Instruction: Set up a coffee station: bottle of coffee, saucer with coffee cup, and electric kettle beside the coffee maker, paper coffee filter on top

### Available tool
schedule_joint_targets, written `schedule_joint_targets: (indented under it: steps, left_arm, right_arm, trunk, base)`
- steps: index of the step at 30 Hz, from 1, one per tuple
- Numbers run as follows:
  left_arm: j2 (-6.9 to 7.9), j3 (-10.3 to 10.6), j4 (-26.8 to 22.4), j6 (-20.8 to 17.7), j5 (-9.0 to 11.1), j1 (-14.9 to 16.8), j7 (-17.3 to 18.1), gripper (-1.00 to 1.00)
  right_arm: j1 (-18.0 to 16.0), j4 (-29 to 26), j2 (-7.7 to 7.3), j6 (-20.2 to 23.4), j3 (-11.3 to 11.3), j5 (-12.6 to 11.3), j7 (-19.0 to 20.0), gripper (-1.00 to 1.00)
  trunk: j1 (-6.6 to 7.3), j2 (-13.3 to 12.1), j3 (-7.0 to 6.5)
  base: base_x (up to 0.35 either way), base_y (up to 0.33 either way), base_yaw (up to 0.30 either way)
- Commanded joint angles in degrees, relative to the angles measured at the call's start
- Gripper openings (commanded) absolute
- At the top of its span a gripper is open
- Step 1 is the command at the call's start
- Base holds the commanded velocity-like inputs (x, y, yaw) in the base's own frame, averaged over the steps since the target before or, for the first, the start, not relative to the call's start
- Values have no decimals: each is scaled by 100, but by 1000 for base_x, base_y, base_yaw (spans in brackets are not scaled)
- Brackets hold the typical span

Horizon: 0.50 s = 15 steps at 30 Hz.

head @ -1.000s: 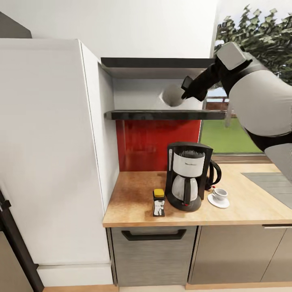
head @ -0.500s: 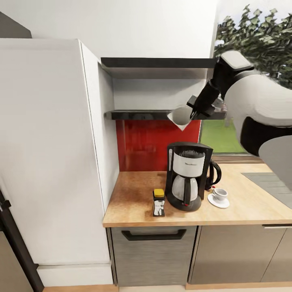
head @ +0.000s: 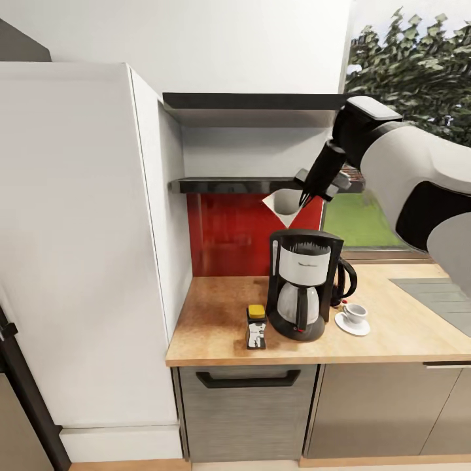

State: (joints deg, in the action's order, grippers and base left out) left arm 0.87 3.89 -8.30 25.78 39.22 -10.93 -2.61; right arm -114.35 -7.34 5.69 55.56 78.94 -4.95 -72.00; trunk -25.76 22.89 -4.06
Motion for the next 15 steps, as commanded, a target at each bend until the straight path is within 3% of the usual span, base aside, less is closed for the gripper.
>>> schedule_joint_targets:
  steps: [1, 7, 15]
  left_arm:
    - [6, 42, -13, 6, 24, -5, -24, 100]
    - [5, 47, -13, 6, 24, -5, -22, 100]
    - [1, 51, -13, 6, 24, -5, -22, 100]
  right_arm:
    - [0, 32, -201, 303, -31, -66, 223, -100]
    - [25, 416, -604, 444, -44, -11, 715, -100]
    - [70, 638, -815, 444, -45, 10, 770, -100]
  trunk:
    - [-2, 3, 1]
    - [-2, 3, 1]
    - [-2, 3, 1]
  base:
    - [0, 0, 0]
    - [0, 0, 0]
    - [0, 0, 0]
